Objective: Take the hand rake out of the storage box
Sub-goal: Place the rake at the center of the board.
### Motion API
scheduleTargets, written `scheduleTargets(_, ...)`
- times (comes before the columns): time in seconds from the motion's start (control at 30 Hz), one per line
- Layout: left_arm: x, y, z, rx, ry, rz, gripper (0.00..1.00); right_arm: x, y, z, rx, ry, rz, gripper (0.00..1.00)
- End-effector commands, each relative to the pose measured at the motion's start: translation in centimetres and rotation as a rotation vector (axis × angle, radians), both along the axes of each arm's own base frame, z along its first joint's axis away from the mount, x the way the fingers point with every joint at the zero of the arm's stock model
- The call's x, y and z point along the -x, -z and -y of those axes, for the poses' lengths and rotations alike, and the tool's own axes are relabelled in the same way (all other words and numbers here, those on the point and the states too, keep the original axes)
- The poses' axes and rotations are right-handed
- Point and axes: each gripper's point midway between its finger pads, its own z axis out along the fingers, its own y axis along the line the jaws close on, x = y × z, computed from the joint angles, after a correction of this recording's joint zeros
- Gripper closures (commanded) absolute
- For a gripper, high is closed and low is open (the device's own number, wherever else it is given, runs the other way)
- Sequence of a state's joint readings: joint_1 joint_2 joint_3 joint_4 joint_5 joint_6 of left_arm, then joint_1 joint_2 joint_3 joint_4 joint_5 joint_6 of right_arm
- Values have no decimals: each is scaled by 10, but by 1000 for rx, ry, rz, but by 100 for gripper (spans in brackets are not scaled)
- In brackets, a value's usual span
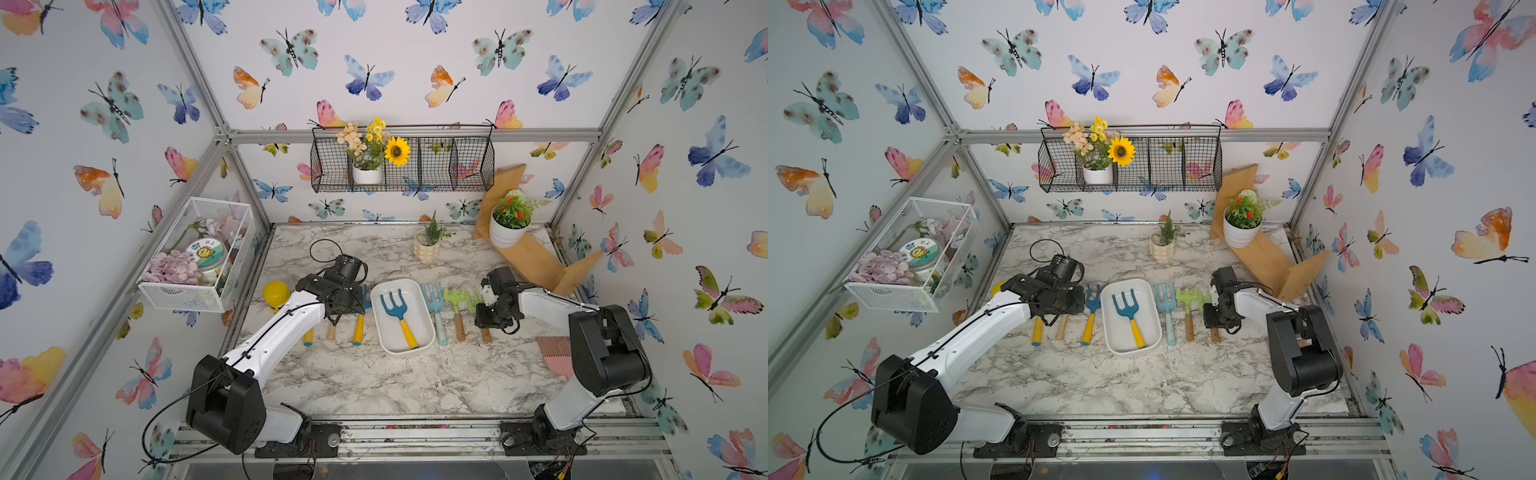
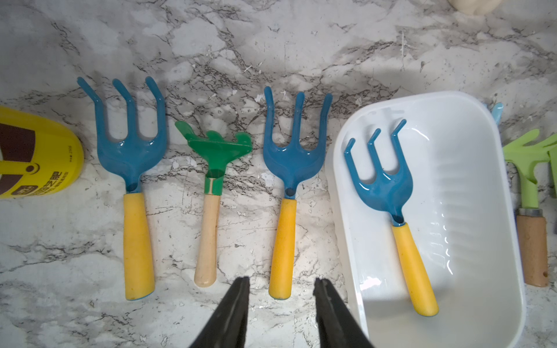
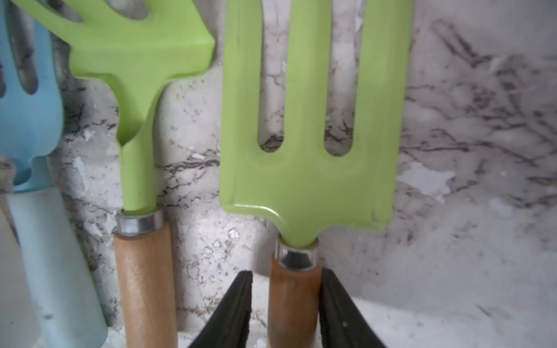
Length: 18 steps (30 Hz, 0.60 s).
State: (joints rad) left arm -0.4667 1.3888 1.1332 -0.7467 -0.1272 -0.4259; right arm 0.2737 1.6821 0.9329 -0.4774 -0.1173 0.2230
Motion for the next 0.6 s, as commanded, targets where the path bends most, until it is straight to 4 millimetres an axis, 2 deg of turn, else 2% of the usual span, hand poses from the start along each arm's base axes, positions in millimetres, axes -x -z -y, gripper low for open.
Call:
scheduleTargets(0.0,1,-5,-4,-22,1,5,59,8,4,3,-4,16,-35,54)
scheduleTargets(0.13,0,-8,-3,-20,1,10,59,-1,-17,0,-14,16,1,50)
scheduleTargets(0.4,-1,-7,-3,-22,-1,10,59,-13,-78,-8,-76,48,128,43)
scheduleTargets(0.5,-2,-5,-4,-25,-9,7,59,-13,-102,-24,-90,24,177,43)
scheduleTargets(0.57,-4,-4,-4,-26,-19,8,59,-10,-118,-49,-109,-21,209,43)
